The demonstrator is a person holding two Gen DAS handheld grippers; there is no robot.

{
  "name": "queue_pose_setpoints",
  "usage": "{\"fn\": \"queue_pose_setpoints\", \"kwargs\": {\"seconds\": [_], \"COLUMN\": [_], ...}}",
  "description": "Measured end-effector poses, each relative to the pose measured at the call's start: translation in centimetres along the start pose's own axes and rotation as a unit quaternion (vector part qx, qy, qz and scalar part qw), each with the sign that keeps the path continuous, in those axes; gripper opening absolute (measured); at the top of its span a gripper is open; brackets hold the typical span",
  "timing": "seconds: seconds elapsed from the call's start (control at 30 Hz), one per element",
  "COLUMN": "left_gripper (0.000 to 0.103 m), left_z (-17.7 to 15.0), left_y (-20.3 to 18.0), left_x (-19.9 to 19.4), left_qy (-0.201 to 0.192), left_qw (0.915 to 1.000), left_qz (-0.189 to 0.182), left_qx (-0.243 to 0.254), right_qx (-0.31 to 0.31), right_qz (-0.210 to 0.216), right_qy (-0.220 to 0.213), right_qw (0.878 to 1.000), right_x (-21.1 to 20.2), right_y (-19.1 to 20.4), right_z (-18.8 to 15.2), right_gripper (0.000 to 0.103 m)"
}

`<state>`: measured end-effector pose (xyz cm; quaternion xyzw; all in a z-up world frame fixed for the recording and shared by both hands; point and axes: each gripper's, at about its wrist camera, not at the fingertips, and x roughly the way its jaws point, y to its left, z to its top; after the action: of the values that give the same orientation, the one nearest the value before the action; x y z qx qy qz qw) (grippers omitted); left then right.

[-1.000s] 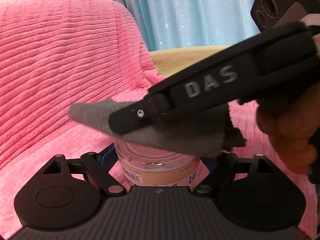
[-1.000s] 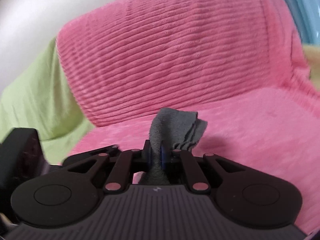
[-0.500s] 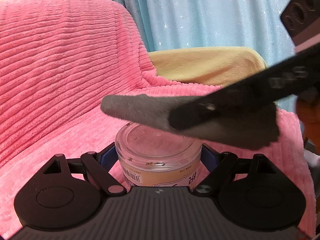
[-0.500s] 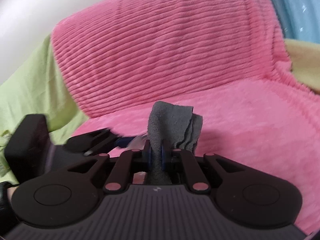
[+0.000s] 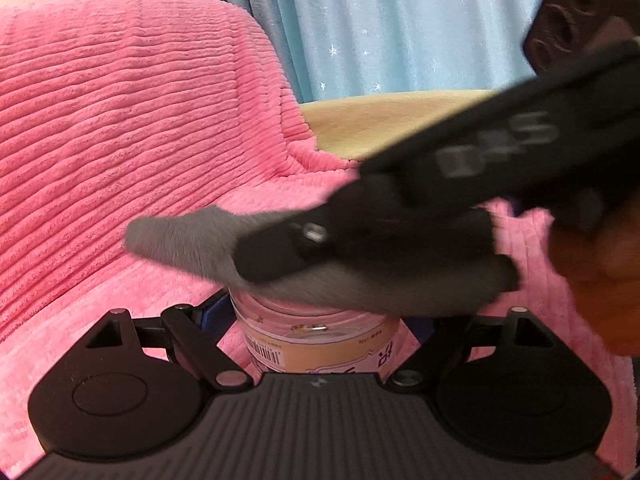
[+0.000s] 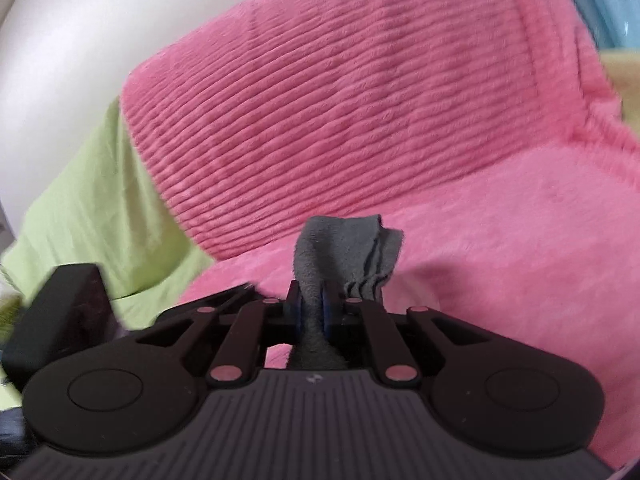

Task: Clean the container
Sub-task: 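Keep rubbing the cloth over the jar's rim with the right gripper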

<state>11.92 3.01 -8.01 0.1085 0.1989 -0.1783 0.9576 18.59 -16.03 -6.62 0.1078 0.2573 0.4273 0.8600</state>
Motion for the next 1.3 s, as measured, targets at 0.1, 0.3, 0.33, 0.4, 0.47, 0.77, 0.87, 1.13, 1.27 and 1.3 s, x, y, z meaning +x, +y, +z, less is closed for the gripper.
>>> {"fn": "queue_pose_setpoints", "kwargs": {"seconds": [0.1, 0.3, 0.33, 0.4, 0.47, 0.77, 0.87, 1.13, 1.27, 1.3], "left_gripper": [0.085, 0.085, 0.085, 0.085, 0.085, 0.085, 0.085, 0.085, 0.085, 0.085], "left_z": [0.0, -0.2, -0.2, -0.3, -0.3, -0.2, -0.2, -0.1, -0.1, -0.1], "left_y": [0.0, 0.0, 0.0, -0.1, 0.0, -0.1, -0.1, 0.1, 0.0, 0.0], "left_x": [0.0, -0.3, -0.3, -0.4, -0.4, -0.1, -0.1, 0.1, 0.2, 0.2], "left_qy": [-0.001, -0.003, -0.003, -0.004, -0.004, -0.001, -0.001, 0.000, 0.000, -0.001], "left_qw": [1.0000, 1.0000, 1.0000, 1.0000, 1.0000, 1.0000, 1.0000, 0.9999, 1.0000, 0.9999], "left_qz": [-0.001, -0.007, -0.007, -0.008, -0.008, -0.003, -0.001, -0.004, -0.004, -0.005], "left_qx": [0.002, -0.002, -0.002, -0.003, -0.005, -0.005, -0.006, -0.010, -0.009, -0.009], "right_qx": [-0.018, -0.010, -0.008, -0.003, 0.010, 0.016, 0.042, 0.016, 0.009, 0.011], "right_qz": [-0.039, -0.057, -0.053, -0.037, -0.011, 0.030, 0.038, -0.010, -0.039, -0.044], "right_qy": [-0.013, -0.009, -0.003, 0.010, 0.026, 0.032, 0.016, -0.016, -0.020, -0.019], "right_qw": [0.999, 0.998, 0.999, 0.999, 1.000, 0.999, 0.998, 1.000, 0.999, 0.999], "right_x": [-0.1, -1.9, -2.3, -2.9, -3.4, -1.9, -0.7, 0.8, 0.4, 0.2], "right_y": [-0.2, -1.0, -0.9, -0.6, -0.3, 1.6, 0.9, 0.1, 0.0, 0.0], "right_z": [0.3, 0.0, -0.1, -0.2, -0.3, -0.7, -1.0, -0.3, -0.3, -0.3], "right_gripper": [0.006, 0.006, 0.006, 0.006, 0.007, 0.008, 0.007, 0.006, 0.006, 0.006]}}
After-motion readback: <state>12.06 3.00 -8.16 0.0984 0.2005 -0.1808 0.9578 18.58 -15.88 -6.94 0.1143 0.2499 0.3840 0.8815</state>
